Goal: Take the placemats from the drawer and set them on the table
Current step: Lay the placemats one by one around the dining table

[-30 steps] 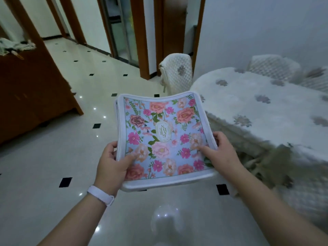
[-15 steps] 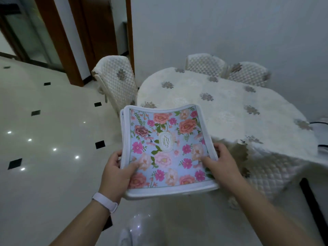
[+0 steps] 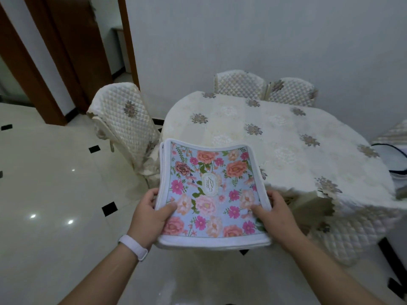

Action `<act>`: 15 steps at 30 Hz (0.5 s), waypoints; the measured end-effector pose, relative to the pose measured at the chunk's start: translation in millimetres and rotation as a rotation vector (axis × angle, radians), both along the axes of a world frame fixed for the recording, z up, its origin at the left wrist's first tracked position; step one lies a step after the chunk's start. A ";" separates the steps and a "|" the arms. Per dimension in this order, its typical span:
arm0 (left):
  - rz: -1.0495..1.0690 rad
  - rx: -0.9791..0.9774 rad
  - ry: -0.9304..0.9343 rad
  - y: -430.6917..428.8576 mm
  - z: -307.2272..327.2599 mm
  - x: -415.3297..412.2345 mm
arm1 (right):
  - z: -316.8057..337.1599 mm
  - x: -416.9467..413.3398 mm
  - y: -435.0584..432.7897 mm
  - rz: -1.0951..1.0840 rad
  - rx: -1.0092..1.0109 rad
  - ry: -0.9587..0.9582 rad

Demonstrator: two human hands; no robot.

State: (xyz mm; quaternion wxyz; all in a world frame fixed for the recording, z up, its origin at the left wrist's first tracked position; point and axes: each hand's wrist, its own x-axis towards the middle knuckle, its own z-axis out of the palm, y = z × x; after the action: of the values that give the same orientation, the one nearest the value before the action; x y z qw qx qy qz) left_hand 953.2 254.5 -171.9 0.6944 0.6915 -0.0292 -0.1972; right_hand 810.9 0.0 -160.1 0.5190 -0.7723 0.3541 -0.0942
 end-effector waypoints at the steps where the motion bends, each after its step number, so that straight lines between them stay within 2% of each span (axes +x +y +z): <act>1: -0.014 0.005 -0.001 -3.7 -1.4 10.5 | -1.3 7.2 -2.3 -0.015 0.009 -0.001; 7: -0.050 0.057 0.008 -34.1 -16.7 80.3 | -19.8 65.7 -27.4 -0.048 0.026 -0.003; 15: 0.013 0.225 -0.041 -85.9 -41.7 196.1 | -65.3 203.9 -84.2 0.019 0.076 0.016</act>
State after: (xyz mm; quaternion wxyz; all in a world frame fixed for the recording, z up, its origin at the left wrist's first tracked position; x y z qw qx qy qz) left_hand 1149.4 168.6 -213.6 0.6127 0.7693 -0.0167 -0.1804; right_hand 1014.8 -84.2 -225.4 0.5460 -0.7560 0.3542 -0.0697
